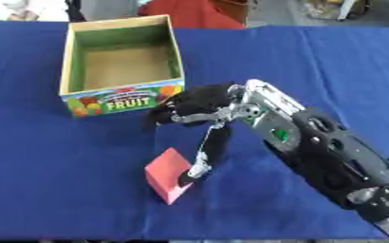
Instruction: Pick up objects on the table and place them in the box.
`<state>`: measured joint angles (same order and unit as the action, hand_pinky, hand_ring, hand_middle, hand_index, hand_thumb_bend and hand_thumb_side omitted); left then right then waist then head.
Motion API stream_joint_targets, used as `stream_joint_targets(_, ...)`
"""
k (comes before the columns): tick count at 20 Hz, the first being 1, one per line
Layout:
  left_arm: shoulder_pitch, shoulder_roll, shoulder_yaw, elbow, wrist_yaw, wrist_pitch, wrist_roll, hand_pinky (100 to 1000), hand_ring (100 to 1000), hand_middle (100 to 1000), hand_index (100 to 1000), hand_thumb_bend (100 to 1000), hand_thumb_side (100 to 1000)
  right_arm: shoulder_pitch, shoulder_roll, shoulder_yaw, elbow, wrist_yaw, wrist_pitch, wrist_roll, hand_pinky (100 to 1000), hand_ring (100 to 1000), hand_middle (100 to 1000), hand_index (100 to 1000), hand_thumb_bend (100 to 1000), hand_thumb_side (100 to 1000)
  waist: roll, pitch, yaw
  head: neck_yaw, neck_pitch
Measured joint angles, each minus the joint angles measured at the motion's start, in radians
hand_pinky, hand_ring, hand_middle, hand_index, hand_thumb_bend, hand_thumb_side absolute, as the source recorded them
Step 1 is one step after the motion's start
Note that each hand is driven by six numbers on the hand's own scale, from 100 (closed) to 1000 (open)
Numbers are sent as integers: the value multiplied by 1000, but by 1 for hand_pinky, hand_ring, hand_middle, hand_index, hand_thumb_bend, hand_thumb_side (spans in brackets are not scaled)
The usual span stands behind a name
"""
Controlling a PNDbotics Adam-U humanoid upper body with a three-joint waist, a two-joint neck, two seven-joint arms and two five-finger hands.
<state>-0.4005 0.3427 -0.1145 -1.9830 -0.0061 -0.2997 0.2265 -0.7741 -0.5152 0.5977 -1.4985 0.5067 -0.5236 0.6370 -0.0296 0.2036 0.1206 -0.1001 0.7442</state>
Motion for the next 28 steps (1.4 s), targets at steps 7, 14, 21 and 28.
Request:
stream_joint_targets(7,3,0,0,0,-3,3,-3,548,802,817,844,100,872,-7,-17,2,-27,-39,10,10,932,880,906,974,594,636,-2,0,-2,0,0)
stream_joint_targets(14,4,0,0,0,-4,4,-6,548,802,818,844,100,869,-6,-19,26,-24,-26,2,2,941,889,915,980,596,612,-2,0,-2,-4,0)
stream_joint_targets(21,4,0,0,0,-4,5,-9,547,803,820,845,100,869,-6,-18,32,-16,14,-13,-13,966,901,923,1000,598,608,-2,0,3,-8,0)
stream_joint_targets(28,4,0,0,0,-4,5,-10,546,804,821,845,100,870,0,-15,38,5,53,-29,-29,966,903,928,1000,599,609,-3,6,4,-10,0)
